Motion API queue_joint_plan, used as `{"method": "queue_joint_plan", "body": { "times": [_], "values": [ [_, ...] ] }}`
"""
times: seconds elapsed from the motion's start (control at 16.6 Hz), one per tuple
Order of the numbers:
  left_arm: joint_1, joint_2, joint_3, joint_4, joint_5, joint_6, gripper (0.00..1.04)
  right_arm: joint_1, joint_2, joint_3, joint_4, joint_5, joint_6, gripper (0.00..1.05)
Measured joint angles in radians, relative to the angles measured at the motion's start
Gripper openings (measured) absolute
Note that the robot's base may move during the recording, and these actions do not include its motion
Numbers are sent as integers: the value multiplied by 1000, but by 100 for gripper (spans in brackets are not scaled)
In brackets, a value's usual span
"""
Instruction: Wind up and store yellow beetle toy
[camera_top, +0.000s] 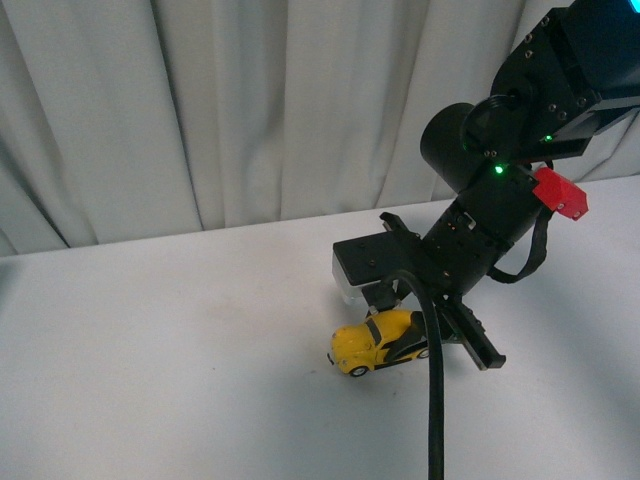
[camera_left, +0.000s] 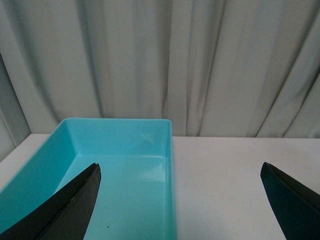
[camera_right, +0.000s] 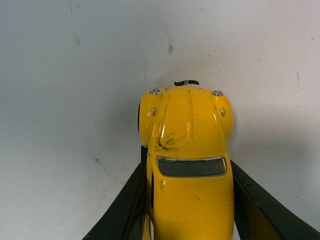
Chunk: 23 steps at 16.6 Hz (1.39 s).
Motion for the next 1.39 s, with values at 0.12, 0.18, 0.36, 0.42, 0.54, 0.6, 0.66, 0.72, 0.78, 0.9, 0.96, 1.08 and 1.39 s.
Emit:
{"method": "queue_joint_plan", "body": {
  "times": [0.12, 0.18, 0.36, 0.42, 0.54, 0.6, 0.66, 0.72, 0.78, 0.9, 0.96, 1.08, 1.39],
  "values": [
    [0, 0, 0, 0, 0, 0, 98, -16, -9, -24, 14, -12, -16, 41],
    [0, 0, 0, 0, 0, 0, 98, -26, -15, -39, 21, -14, -28, 41],
    [0, 0, 0, 0, 0, 0, 98, -59, -23, -64, 30, -34, -65, 41],
    [0, 0, 0, 0, 0, 0, 98, -88, -30, -85, 33, -43, -88, 41],
    [0, 0, 0, 0, 0, 0, 98, -209, -48, -145, 29, -77, -153, 41],
    [0, 0, 0, 0, 0, 0, 98, -276, -59, -184, 26, -100, -159, 41],
    [0, 0, 0, 0, 0, 0, 98, -301, -66, -200, 21, -102, -160, 41],
    [0, 0, 0, 0, 0, 0, 98, -322, -72, -215, 19, -105, -160, 41],
    [0, 0, 0, 0, 0, 0, 98, -345, -76, -228, 18, -109, -162, 41],
    [0, 0, 0, 0, 0, 0, 98, -400, -80, -243, 8, -116, -176, 41],
    [0, 0, 0, 0, 0, 0, 98, -414, -80, -244, 3, -116, -179, 41],
    [0, 0, 0, 0, 0, 0, 98, -437, -80, -245, -7, -116, -180, 41],
    [0, 0, 0, 0, 0, 0, 98, -450, -80, -235, -37, -114, -184, 44]
  ]
}}
